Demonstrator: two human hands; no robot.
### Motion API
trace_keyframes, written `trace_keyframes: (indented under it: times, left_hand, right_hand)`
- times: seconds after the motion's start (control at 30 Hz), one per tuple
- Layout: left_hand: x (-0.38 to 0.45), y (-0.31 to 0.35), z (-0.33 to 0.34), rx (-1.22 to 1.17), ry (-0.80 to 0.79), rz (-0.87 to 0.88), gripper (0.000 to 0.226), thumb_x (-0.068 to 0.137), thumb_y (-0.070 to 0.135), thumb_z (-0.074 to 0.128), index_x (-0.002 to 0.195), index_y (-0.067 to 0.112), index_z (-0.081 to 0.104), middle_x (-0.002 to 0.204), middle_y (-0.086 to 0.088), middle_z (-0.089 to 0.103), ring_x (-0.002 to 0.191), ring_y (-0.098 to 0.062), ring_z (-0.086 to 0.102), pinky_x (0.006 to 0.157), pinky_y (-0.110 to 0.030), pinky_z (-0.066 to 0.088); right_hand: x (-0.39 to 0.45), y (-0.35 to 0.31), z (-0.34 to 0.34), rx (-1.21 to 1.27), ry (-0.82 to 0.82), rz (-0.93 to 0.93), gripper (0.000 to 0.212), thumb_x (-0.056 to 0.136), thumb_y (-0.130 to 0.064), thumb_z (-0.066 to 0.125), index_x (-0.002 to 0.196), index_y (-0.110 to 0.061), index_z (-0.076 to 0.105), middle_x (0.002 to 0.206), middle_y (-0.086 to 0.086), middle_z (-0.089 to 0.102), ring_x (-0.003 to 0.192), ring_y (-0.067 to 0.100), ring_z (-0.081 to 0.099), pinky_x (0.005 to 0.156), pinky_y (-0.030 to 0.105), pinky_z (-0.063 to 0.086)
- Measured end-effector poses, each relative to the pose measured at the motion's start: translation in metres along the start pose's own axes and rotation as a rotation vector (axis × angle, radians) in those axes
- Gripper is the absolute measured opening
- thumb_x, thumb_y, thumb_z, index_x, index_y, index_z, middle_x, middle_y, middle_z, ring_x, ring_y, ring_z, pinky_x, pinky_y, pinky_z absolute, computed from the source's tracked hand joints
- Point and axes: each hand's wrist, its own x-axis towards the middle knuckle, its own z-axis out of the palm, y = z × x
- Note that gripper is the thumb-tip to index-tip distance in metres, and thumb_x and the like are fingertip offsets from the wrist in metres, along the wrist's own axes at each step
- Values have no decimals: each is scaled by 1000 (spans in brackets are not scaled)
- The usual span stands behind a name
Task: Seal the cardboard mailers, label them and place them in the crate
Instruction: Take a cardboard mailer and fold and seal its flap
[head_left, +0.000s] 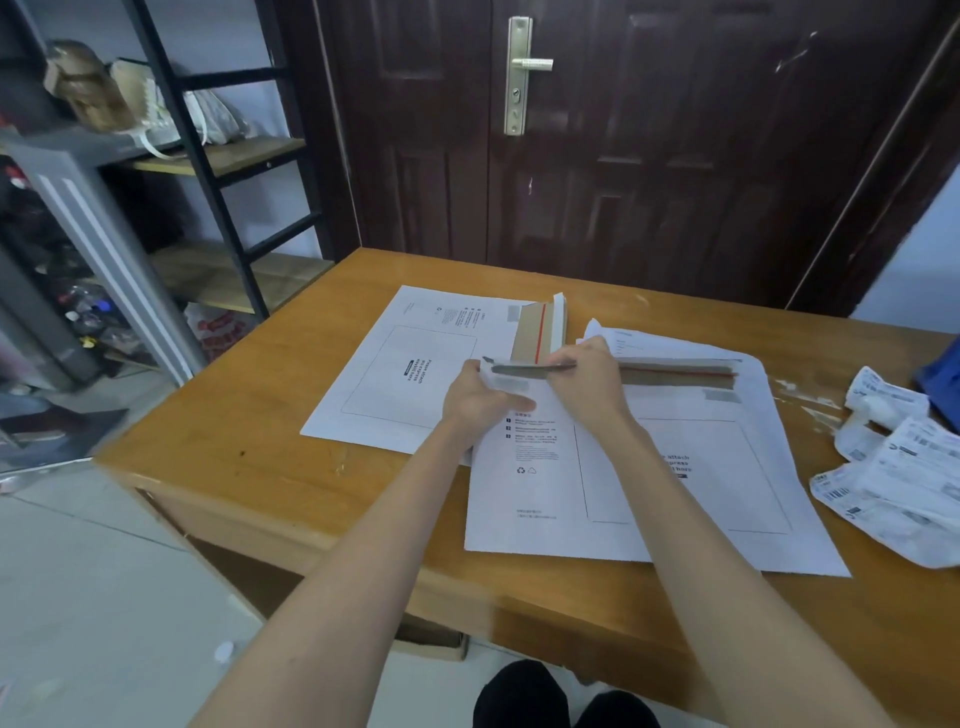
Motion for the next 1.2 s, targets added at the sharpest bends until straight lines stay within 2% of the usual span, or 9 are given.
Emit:
trace_keyframes:
  times: [0.1,0.17,0.23,0.33,0.5,0.7,0.87,1.07,1.2]
  left_hand:
    - [1,0,-1,11,-28,10,62,62,17,84,116,18,53,98,2,66,75,-8,65,41,-16,45]
    - [1,2,-2,25,-29,9,66,58,18,86,116,18,54,100,4,66,78,-8,63,48,-19,45]
    - [3,2,-1,21,-15,-8,65,60,15,86,114,17,50,94,8,61,80,-7,59,56,-23,43]
    - [4,3,0,2,-11,-10,58,64,16,85,109,19,49,92,7,60,79,-7,58,60,-25,44]
    - [6,6,0,-72,28,-72,40,77,40,71,107,14,63,102,-6,70,89,-24,67,83,-39,55]
    - [7,4,6,59,122,-15,10,80,18,73,83,15,64,85,-5,68,84,-26,67,82,-35,56]
    - [5,5,7,28,152,-32,11,77,19,73,81,18,63,80,1,67,81,-23,67,81,-34,56]
    - [8,7,8,62,150,-69,27,74,23,76,97,14,66,98,-5,71,89,-25,68,85,-37,56]
    - [8,9,8,124,140,-16,25,76,22,76,96,14,63,101,-6,69,94,-25,66,86,-36,54]
  right_hand:
    - [-17,7,8,-12,32,-28,28,91,2,48,107,-3,70,115,8,46,99,16,52,78,8,32]
    - [-25,10,13,-38,45,-53,29,91,1,48,113,-2,67,114,5,44,90,12,50,78,7,32]
    - [-31,12,17,-73,47,-69,33,92,-1,48,121,-2,63,114,2,41,90,14,52,81,15,40]
    - [-42,14,25,-190,45,-118,39,94,-5,45,132,-5,54,118,3,40,106,20,48,80,30,47]
    - [-52,21,33,-278,92,-179,40,95,-7,43,134,-6,52,125,8,44,114,26,43,91,34,43]
    - [-53,23,34,-266,123,-190,39,94,-7,44,132,-6,55,123,7,46,112,27,44,95,36,42]
    - [-53,24,35,-265,136,-206,39,93,-5,44,130,-5,57,122,9,48,109,29,45,94,36,42]
    - [-53,23,35,-245,121,-190,40,94,-7,43,133,-8,55,122,6,47,110,26,43,96,34,40]
    - [-52,22,28,-106,106,-157,40,93,-6,45,131,-8,57,120,2,49,112,21,43,94,28,41]
